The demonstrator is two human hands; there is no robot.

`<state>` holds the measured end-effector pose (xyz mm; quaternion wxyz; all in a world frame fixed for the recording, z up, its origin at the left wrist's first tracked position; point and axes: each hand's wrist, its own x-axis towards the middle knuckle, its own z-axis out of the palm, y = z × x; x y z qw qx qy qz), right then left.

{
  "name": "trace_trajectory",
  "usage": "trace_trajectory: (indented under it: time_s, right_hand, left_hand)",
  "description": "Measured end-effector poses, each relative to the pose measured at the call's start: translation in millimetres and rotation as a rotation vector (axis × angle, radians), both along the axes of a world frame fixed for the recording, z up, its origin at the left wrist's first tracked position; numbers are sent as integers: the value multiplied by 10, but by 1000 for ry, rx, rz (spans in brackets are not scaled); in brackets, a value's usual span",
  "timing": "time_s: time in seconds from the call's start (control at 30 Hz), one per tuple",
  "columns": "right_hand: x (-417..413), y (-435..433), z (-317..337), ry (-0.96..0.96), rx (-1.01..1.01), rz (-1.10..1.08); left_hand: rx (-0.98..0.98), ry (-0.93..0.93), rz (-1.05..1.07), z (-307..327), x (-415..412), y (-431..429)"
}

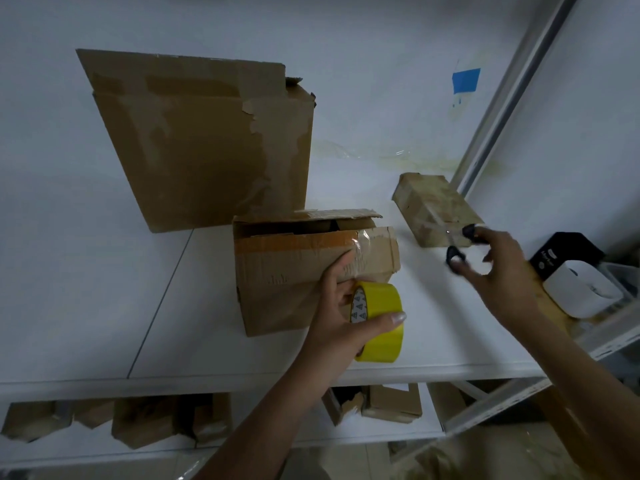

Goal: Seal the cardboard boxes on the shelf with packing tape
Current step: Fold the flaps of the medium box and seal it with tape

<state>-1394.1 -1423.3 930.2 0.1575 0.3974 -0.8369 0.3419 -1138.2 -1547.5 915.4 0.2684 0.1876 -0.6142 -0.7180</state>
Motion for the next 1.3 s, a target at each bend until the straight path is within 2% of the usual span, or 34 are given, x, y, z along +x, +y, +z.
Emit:
trace_trajectory:
  time_s: [0.13, 0.2, 0.3, 0.37, 0.77, 1.1, 1.3]
  right_hand:
    - [133, 24, -14, 175, -120, 76]
    - [177, 56, -49, 332, -167, 100]
    - [157, 94, -124, 550, -136, 136]
    - [154, 98, -158, 600, -116, 164]
    - [309, 90, -203, 584, -145, 285]
    - [340, 8, -195, 579, -189, 285]
    - [381, -97, -235, 576, -198, 295]
  left_hand:
    - [-3, 7, -11, 4, 7, -7]
    - [-6, 5, -15, 19, 16, 0]
    - [-3, 9, -24, 33, 25, 8]
    - [1, 11, -29, 26, 26, 1]
    - [17, 31, -56, 31, 40, 3]
    - [-51, -26, -68, 50, 88, 15]
    - [-9, -19, -38, 36, 86, 12]
